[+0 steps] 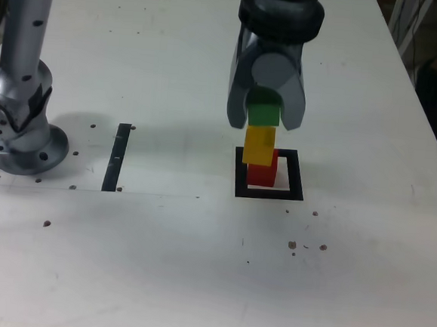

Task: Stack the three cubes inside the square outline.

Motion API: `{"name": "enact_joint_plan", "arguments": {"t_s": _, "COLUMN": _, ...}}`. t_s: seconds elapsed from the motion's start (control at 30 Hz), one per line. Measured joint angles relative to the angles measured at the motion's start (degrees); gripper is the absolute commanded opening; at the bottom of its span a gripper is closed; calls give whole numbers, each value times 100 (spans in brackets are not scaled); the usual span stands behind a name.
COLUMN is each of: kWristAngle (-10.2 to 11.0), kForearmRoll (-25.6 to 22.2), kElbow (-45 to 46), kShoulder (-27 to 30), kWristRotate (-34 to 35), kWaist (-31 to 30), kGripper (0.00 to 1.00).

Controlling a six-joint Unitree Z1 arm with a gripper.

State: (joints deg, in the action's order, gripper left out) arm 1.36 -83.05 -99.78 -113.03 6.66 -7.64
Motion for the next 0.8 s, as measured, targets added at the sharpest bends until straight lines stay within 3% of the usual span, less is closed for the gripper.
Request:
{"name": "enact_joint_plan", "arguments": {"t_s": 0.37, "kWristAngle": -69, "kForearmRoll": 280, "kElbow": 349, "kShoulder": 0, "kWristRotate": 72, "kWaist": -67, "kGripper": 22}}
{"name": "enact_joint_plan", "arguments": {"t_s": 0.47, "kWristAngle": -56, "kForearmRoll": 280, "kElbow": 374, "kShoulder": 0, "kWristRotate": 72, "kWaist": -68, "kGripper": 26}}
{"name": "enact_joint_plan", "arguments": {"t_s": 0.6, "kWristAngle": -66, "kForearmRoll": 280, "kElbow": 375, "kShoulder": -2, "kWristRotate": 72, "kWaist": -68, "kGripper": 41}}
{"name": "enact_joint_plan", "arguments": {"t_s": 0.8, "kWristAngle": -97, "kForearmRoll": 301, "kElbow": 365, "kShoulder": -55, "kWristRotate": 59, "kWaist": -68, "kGripper": 79}}
